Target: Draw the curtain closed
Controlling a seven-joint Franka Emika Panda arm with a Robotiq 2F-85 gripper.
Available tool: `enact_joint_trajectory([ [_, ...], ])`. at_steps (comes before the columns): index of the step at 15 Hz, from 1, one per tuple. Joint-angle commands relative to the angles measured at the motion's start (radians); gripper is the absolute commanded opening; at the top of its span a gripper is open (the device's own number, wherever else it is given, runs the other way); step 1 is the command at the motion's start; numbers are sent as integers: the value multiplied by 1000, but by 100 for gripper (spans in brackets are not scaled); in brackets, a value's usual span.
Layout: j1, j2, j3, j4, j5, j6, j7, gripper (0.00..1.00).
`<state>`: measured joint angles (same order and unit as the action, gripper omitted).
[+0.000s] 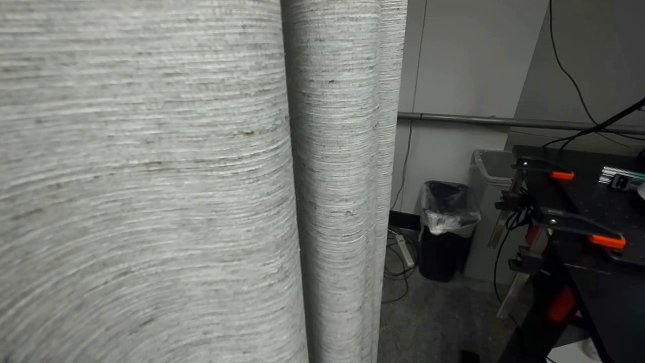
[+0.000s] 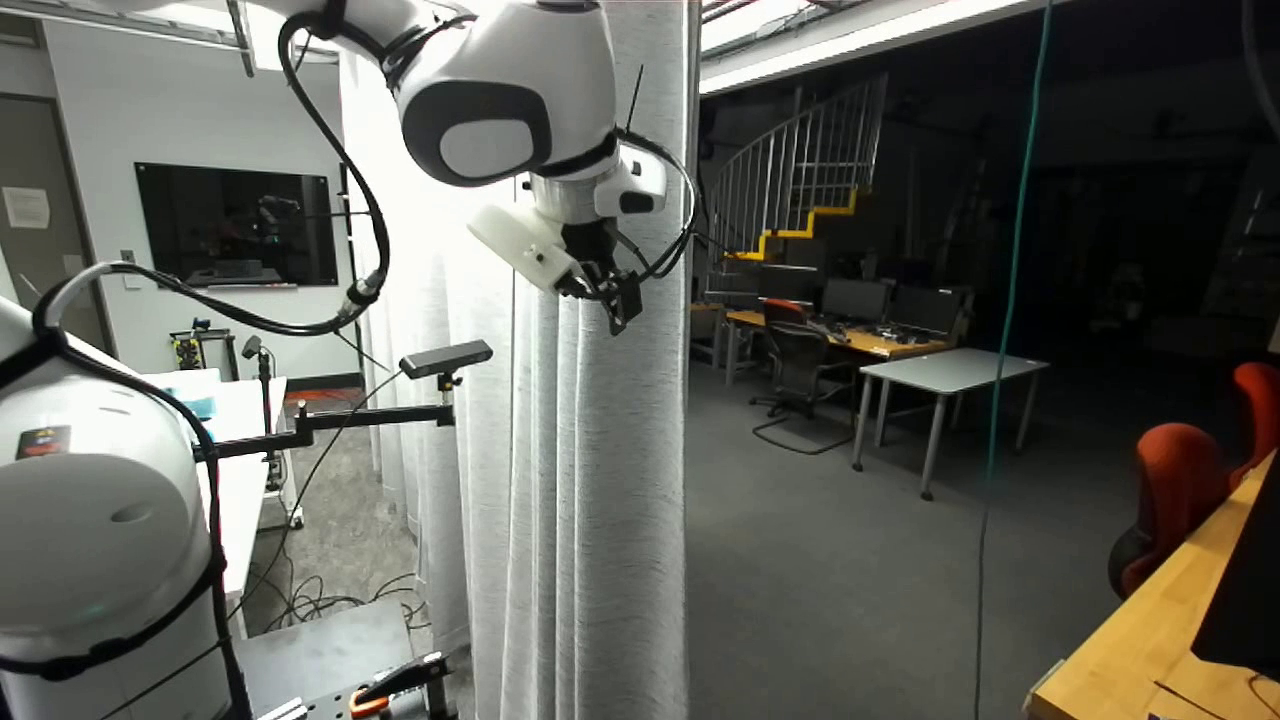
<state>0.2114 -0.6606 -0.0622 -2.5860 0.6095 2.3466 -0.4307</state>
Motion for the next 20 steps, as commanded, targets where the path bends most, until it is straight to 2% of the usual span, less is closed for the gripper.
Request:
enact_joint_trajectory([
  [1, 107, 49, -7, -15, 124, 215, -70, 100],
  [5, 227, 60, -20, -33, 236, 347, -189, 100],
  [11, 338, 61, -35, -17, 389, 446, -316, 100],
  [20, 492, 137, -152, 135, 650, 657, -577, 100],
])
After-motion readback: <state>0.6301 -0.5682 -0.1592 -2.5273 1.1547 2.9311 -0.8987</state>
